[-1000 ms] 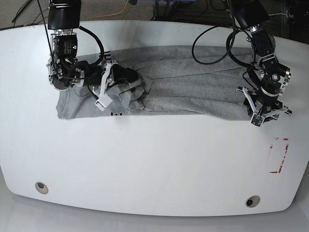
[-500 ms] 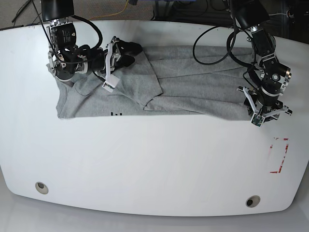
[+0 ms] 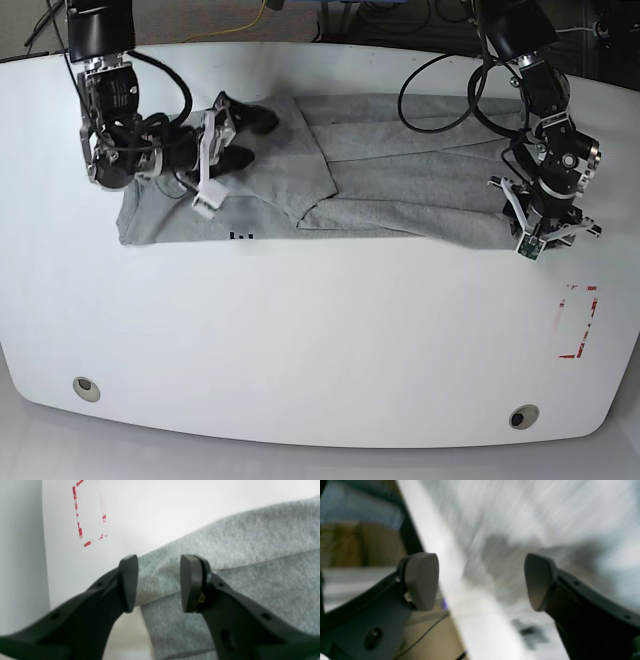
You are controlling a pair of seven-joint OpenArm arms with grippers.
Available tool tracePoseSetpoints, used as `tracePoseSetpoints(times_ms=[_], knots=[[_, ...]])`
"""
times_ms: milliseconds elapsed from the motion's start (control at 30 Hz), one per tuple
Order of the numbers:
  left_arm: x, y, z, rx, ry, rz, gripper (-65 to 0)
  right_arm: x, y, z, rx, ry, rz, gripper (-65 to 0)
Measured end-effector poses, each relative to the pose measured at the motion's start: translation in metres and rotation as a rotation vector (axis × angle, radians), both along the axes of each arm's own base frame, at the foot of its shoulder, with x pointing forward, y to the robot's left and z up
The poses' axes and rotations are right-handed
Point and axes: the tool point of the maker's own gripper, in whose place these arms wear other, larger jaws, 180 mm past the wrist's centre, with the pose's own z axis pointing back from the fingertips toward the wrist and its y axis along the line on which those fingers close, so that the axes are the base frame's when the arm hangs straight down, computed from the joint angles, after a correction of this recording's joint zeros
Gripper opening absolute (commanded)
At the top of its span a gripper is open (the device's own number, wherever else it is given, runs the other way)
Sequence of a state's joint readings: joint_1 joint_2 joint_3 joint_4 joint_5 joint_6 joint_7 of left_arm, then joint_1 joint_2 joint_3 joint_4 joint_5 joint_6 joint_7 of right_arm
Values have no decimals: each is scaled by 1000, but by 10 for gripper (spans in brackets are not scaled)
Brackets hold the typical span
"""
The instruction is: Layout the t-shirt on the table in an organized manner, then fold the t-shirt properly
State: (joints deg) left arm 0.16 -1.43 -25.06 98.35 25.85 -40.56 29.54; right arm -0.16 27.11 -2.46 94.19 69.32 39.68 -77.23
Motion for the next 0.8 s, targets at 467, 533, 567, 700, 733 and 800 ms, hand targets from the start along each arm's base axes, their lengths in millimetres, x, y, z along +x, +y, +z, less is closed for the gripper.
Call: tracePoseSetpoints(times_ms=[467,533,567,700,733,800], knots=[[5,12,38,13,-138,23,-396,78,-31,29,-131,-254,-149,-360],[2,22,42,18,-148,49,-396,79,-29,25,-145,-260,-156,-442],[0,28,43,20,-152,68,-396,79,-27,22,-152,-258,-160,-477],[-6,50,48,25,-163,140,-396,76,-21,11,-186,-256,-164,-621],[-7,57,51,26,-172,160,-396,75,-21,8,-213,-264,-163,-647],[-8,65,55,28,-183,184,-396,74,-20,5,-250,-286,-170,-650]])
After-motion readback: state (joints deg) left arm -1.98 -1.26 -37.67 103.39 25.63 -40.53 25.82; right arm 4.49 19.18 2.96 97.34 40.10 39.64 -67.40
